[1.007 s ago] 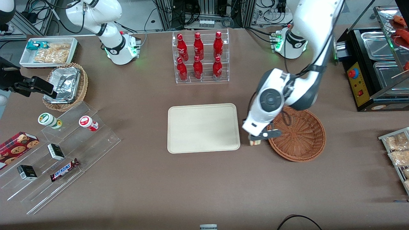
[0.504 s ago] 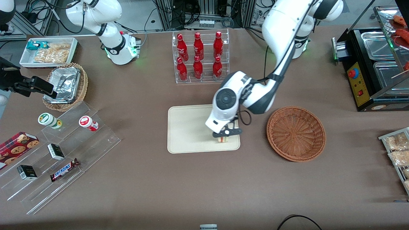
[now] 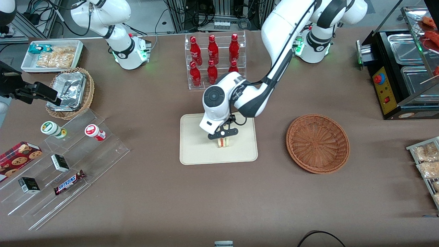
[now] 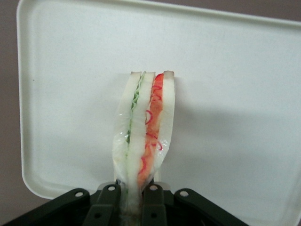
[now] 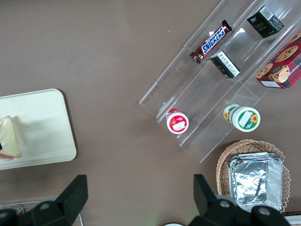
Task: Place sandwich from basket to tray
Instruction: 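Lower the sandwich onto the tray and open the left gripper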
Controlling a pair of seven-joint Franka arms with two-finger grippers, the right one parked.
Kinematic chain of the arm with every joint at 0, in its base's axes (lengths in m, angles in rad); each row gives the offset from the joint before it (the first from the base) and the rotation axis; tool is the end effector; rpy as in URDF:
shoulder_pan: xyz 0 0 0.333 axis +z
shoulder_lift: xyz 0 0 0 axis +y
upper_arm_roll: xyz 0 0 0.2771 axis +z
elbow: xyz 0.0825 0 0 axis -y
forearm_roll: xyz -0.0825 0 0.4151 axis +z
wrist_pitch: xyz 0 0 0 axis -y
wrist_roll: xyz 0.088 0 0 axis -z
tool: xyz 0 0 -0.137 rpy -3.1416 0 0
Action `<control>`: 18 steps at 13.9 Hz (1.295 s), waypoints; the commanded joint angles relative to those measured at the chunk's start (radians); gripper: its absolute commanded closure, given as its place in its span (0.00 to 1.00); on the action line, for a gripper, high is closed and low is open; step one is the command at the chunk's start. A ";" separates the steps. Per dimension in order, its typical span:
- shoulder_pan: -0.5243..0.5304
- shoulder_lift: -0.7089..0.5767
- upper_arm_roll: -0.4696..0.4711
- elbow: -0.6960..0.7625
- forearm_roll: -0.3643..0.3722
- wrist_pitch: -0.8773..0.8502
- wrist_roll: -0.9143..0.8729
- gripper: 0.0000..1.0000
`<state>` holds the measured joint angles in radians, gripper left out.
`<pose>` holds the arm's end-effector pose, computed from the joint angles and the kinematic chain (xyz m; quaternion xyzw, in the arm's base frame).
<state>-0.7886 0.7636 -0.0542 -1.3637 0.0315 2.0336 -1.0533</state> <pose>0.4864 -0.5339 0.1828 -0.9935 -0.1039 0.0313 0.0345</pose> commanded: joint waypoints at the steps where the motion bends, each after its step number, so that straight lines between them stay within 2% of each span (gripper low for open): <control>1: -0.017 0.054 0.013 0.096 0.047 -0.029 -0.066 0.91; 8: -0.015 0.092 0.010 0.120 0.038 0.043 -0.076 0.90; 10: -0.015 0.098 0.010 0.118 0.034 0.057 -0.073 0.87; 11: -0.015 0.098 0.010 0.118 0.022 0.057 -0.073 0.78; 12: -0.015 0.098 0.008 0.118 -0.002 0.057 -0.073 0.28; 13: -0.015 0.097 0.010 0.118 -0.030 0.057 -0.071 0.00; 18: -0.014 0.025 0.011 0.123 -0.036 0.019 -0.082 0.00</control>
<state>-0.7912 0.8380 -0.0531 -1.2420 0.0016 2.0886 -1.1144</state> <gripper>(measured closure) 0.357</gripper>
